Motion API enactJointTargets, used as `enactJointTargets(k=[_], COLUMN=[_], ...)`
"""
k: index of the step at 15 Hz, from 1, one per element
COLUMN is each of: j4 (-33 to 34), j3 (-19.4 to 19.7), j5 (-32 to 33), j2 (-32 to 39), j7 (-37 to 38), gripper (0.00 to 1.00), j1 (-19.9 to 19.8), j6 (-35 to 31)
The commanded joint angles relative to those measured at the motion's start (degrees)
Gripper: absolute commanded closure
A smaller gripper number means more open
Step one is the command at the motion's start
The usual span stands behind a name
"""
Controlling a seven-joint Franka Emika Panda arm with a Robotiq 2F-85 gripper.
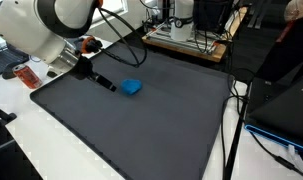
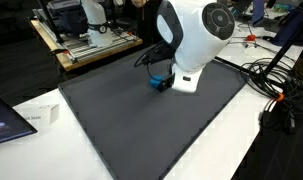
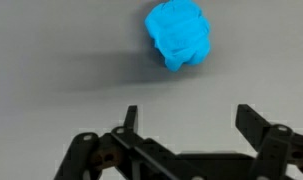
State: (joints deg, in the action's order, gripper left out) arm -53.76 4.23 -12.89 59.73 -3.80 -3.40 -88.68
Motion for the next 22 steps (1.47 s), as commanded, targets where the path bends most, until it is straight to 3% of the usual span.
enactJointTargets(k=[1,8,14,19,20,22], j4=[-13.65,-30.51,-46.38,-60.94,-52.52,-54.15], j3=[1.79,0.19,-0.35,-1.08,-1.5,-1.75], j5=[0.44,4.52,4.04,4.72,3.86,3.82], j2=[-8.57,-19.57,-29.18,-36.67,-31.19,-31.99], j7=[2.4,7.24,12.98,12.44,12.24,12.22], gripper=[0.0,0.0,0.0,0.0,0.0,0.0], j1=[1.98,3.07,4.33,5.38,4.04,4.12], j6=[-6.13,-16.84,-25.58,-39.38,-33.71,-34.8])
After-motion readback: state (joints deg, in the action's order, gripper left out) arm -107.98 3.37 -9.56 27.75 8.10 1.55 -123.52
